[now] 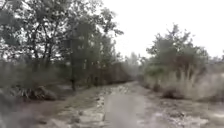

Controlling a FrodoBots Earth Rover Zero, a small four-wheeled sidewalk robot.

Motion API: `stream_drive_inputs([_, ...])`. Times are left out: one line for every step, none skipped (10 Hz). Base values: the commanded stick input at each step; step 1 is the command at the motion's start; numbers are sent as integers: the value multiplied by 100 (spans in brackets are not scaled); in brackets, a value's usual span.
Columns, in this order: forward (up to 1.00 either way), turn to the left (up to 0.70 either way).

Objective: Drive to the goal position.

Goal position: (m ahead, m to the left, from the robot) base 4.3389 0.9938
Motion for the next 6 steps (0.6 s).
stream_drive_inputs([70, 4])
stream_drive_inputs([70, 4])
stream_drive_inputs([70, 4])
stream_drive_inputs([70, 4])
stream_drive_inputs([70, 4])
stream_drive_inputs([70, 4])
